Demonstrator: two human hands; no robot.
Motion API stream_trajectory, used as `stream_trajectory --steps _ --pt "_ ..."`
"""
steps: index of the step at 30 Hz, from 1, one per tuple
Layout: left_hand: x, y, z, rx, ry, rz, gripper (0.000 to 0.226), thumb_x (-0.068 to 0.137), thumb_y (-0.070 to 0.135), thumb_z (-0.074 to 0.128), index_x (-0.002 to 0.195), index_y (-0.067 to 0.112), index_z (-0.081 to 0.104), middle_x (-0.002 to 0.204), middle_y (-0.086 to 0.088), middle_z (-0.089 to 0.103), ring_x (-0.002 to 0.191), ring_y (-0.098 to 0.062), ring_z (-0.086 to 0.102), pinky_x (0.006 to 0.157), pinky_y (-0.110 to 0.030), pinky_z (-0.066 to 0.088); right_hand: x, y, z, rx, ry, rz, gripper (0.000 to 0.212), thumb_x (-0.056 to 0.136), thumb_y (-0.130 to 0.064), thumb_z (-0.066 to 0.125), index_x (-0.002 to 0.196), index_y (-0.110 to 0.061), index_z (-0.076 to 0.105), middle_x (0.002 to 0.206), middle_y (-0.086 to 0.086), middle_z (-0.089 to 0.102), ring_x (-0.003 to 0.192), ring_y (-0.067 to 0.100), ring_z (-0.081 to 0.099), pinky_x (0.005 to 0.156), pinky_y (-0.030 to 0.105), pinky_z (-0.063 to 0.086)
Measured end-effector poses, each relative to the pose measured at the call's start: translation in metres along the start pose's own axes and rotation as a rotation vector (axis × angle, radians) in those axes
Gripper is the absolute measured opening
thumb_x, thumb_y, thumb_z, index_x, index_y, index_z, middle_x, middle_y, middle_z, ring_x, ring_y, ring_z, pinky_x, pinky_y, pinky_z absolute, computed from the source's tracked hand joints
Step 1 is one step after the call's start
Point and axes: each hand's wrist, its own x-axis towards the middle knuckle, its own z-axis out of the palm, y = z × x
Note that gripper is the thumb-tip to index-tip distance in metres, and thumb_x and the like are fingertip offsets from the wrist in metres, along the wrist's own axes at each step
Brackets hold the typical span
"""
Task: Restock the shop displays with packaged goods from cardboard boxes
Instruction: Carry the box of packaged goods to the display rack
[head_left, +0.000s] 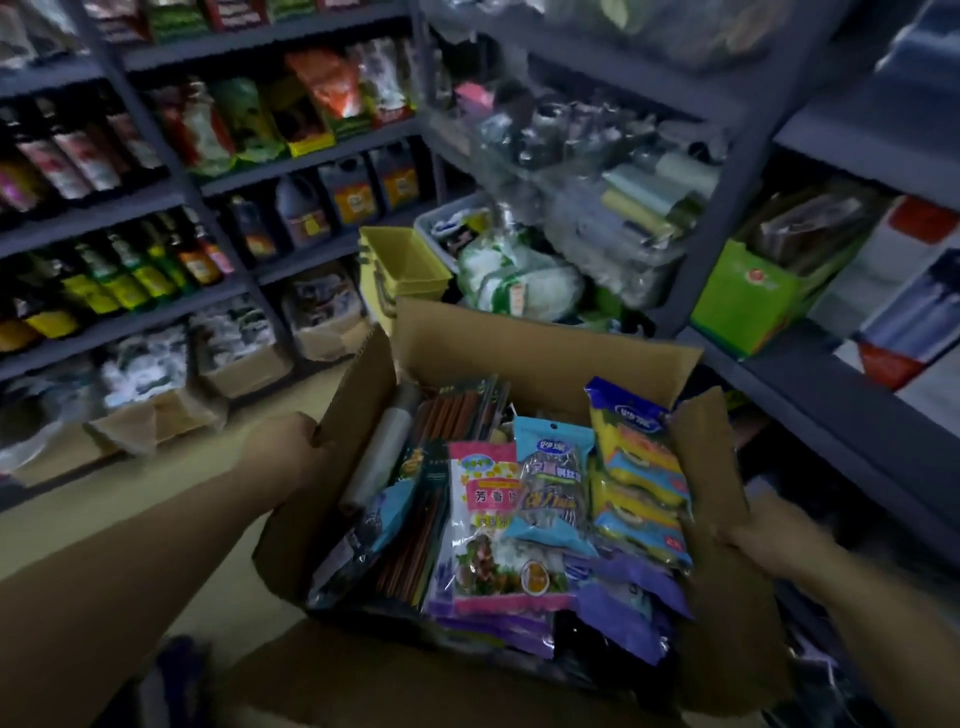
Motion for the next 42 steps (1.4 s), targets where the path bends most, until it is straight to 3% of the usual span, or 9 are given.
stream_trajectory --steps 5,10,14,18,24,28,32,39,42 --pt "0.076 0.059 -0.012 0.035 0.000 0.176 0.031 0.095 0.033 0.050 0.073 0.012 0.049 0.065 -0.001 0.046 0.071 -0.021 0.050 0.058 -0.028 0.034 0.004 0.007 -0.015 0.098 0.071 0.144 0.037 0.091 -0.014 0.055 0.055 -0.006 0.050 0.059 0.007 0.053 0.056 0.017 0.050 0.048 0.025 0.031" --pt "0.140 0.115 -0.006 0.063 0.027 0.364 0.029 0.094 0.031 0.051 0.096 0.005 0.063 0.097 -0.017 0.066 0.094 -0.034 0.062 0.072 -0.032 0.044 0.003 0.008 -0.018 0.175 0.103 0.244 0.037 0.091 -0.032 0.056 0.087 0.004 0.064 0.076 0.016 0.063 0.057 0.014 0.047 0.048 0.022 0.034" --pt "0.185 0.146 0.013 0.126 -0.005 0.497 0.030 0.094 0.031 0.051 0.102 0.005 0.060 0.103 -0.018 0.064 0.098 -0.034 0.060 0.073 -0.032 0.042 0.002 0.003 -0.010 0.136 0.124 0.367 0.035 0.096 -0.038 0.051 0.077 -0.010 0.055 0.072 0.004 0.052 0.072 0.019 0.054 0.061 0.025 0.041" --pt "0.223 0.168 0.030 0.134 -0.059 0.629 0.022 0.095 0.027 0.050 0.082 0.009 0.055 0.089 -0.014 0.063 0.080 -0.028 0.058 0.062 -0.030 0.038 0.008 -0.005 0.011 0.207 0.145 0.446 0.024 0.095 -0.039 0.053 0.091 -0.015 0.057 0.091 0.007 0.063 0.096 0.029 0.063 0.076 0.030 0.047" --pt "0.252 0.187 0.049 0.089 -0.096 0.713 0.033 0.096 0.028 0.044 0.066 0.013 0.043 0.069 -0.009 0.055 0.077 -0.032 0.060 0.059 -0.031 0.035 0.021 -0.009 0.036 0.208 0.151 0.617 0.032 0.095 -0.031 0.054 0.099 -0.003 0.068 0.097 0.016 0.070 0.081 0.025 0.064 0.065 0.026 0.045" --pt "0.264 0.184 0.051 0.029 -0.102 0.758 0.033 0.095 0.027 0.048 0.066 0.013 0.044 0.067 -0.013 0.056 0.077 -0.036 0.062 0.058 -0.031 0.034 0.025 -0.022 0.052 0.194 0.233 0.675 0.034 0.095 -0.033 0.053 0.105 -0.003 0.065 0.103 0.020 0.070 0.096 0.033 0.065 0.073 0.030 0.045" --pt "0.262 0.164 0.055 -0.086 -0.104 0.770 0.039 0.091 0.018 0.057 0.058 0.015 0.039 0.055 -0.008 0.044 0.066 -0.038 0.061 0.057 -0.031 0.031 0.021 -0.034 0.071 0.224 0.259 0.714 0.044 0.096 -0.036 0.051 0.113 0.003 0.062 0.100 0.022 0.068 0.089 0.033 0.066 0.071 0.032 0.049" --pt "0.272 0.156 0.056 -0.076 -0.137 0.729 0.023 0.094 0.024 0.053 0.075 0.009 0.050 0.067 -0.010 0.051 0.071 -0.031 0.058 0.058 -0.030 0.036 0.022 -0.046 0.080 0.296 0.281 0.765 0.044 0.096 -0.041 0.049 0.107 -0.003 0.067 0.089 0.018 0.067 0.077 0.029 0.062 0.069 0.033 0.052" --pt "0.271 0.159 0.051 -0.096 -0.114 0.739 0.027 0.086 0.012 0.061 0.106 -0.004 0.054 0.103 -0.025 0.055 0.096 -0.043 0.057 0.068 -0.043 0.046 0.020 -0.053 0.082 0.332 0.333 0.786 0.039 0.094 -0.036 0.055 0.109 -0.001 0.064 0.098 0.022 0.068 0.089 0.035 0.065 0.071 0.033 0.049"
